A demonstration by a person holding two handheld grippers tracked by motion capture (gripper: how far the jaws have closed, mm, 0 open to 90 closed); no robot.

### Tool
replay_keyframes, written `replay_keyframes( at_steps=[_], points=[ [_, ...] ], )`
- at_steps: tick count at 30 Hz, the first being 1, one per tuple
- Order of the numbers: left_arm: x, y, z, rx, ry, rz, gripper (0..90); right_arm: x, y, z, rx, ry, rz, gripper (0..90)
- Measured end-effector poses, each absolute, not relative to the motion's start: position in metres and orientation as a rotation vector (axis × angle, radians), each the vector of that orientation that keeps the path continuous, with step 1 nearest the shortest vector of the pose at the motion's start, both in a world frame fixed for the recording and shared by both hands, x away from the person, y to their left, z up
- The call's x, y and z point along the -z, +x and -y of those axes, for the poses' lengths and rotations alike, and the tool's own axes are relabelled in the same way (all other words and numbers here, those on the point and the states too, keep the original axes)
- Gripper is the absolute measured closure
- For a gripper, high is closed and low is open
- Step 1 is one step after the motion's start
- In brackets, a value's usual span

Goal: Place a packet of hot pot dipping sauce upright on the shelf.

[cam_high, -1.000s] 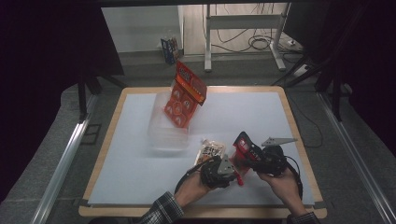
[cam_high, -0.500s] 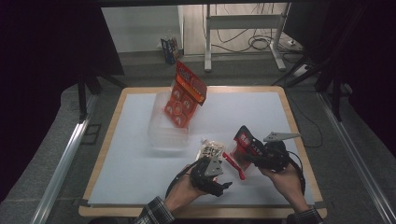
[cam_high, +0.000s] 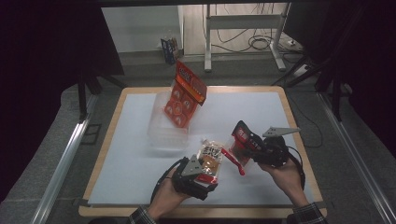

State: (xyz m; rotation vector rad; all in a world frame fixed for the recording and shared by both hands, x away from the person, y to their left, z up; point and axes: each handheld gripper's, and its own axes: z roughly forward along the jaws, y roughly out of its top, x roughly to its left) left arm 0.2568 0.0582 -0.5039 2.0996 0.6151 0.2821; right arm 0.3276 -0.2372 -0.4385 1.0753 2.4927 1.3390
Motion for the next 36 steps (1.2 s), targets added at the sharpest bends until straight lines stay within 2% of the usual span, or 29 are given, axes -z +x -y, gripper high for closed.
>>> replay_keyframes(
  at_steps=[12,36],
  points=[
    [0.507,0.239,-0.097,-0.296,2.071,-0.71,5.8,0.425,0.338,0.218,-1.307,0.983,-2.512,68.6],
    [0.517,0.211,-0.139,-0.424,2.092,-0.809,1.6,0.411,0.375,0.164,-1.354,0.839,-2.562,68.8]
  ],
)
